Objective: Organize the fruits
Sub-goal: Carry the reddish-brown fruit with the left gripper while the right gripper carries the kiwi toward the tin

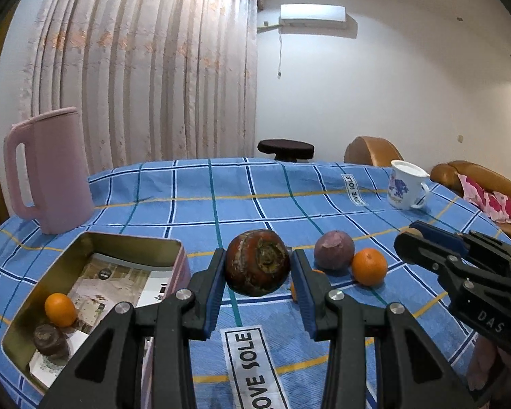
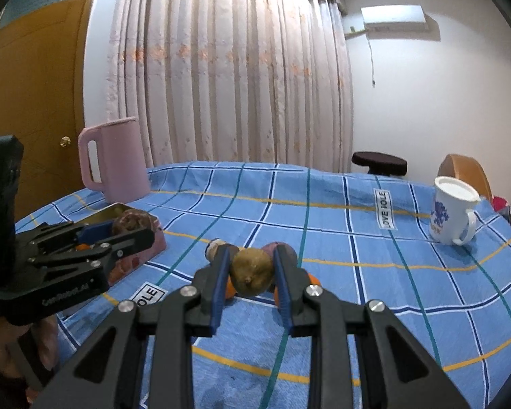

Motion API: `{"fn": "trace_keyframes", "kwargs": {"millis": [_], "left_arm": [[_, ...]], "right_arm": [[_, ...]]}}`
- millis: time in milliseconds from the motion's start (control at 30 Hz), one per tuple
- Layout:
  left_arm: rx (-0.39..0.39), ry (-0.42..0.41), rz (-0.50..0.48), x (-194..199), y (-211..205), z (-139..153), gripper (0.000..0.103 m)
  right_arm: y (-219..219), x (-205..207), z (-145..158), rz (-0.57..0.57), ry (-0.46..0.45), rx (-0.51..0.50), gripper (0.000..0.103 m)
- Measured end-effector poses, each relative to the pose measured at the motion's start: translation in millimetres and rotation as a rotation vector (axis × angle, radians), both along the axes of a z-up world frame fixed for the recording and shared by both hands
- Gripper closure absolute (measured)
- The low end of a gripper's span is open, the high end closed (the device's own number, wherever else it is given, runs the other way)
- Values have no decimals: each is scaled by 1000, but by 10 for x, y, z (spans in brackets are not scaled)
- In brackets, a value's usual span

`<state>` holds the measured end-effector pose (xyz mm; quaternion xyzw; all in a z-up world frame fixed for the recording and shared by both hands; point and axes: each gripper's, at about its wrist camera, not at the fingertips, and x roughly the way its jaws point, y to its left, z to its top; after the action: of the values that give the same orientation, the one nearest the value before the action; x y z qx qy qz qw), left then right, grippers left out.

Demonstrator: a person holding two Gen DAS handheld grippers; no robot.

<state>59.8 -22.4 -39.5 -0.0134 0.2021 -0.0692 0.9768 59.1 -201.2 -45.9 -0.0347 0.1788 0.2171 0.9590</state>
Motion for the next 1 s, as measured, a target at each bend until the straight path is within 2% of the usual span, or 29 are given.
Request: {"fn": "trace_keyframes", "kwargs": {"millis": [467, 1000], "left_arm": [[-2, -57, 44, -104, 31, 44, 63], [-24, -28, 60, -128, 173, 58, 63]], "right_arm": [[22, -44, 22, 19, -25, -5, 74], [156, 32, 3, 36, 9, -40, 74]]}}
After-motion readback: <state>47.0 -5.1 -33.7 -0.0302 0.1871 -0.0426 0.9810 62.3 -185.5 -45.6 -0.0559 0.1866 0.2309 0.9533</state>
